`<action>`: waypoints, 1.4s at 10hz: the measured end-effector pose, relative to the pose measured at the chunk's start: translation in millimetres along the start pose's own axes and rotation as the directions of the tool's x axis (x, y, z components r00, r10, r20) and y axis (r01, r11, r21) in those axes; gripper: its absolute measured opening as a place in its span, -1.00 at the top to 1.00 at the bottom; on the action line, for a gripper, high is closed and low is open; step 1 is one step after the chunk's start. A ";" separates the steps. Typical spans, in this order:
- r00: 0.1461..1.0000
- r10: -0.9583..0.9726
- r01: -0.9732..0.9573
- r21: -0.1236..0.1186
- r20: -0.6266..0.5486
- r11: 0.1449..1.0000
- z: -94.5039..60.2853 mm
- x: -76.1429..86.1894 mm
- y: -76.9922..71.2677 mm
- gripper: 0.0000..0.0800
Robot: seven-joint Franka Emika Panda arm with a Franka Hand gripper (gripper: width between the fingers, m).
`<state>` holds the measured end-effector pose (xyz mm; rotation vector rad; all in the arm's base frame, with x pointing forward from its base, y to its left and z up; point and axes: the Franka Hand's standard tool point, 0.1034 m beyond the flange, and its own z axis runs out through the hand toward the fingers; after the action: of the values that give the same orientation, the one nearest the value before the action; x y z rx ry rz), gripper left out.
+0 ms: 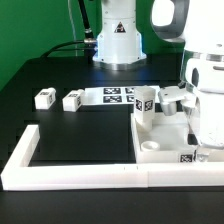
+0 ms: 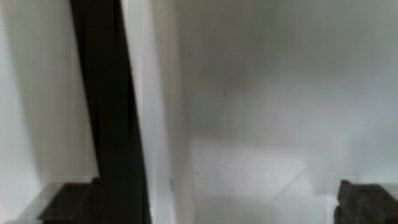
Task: Assemble square table
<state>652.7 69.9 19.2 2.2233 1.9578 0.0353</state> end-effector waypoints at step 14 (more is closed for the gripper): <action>0.891 0.451 -0.452 0.026 0.054 0.891 -84.6 -92.5 -10.4 -0.62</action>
Offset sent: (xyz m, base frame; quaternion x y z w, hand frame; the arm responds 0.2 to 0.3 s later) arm -0.0213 -0.0364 0.0754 0.0347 -0.0525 -0.0121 0.9979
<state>618.8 -10.1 110.1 2.6284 1.3848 0.0080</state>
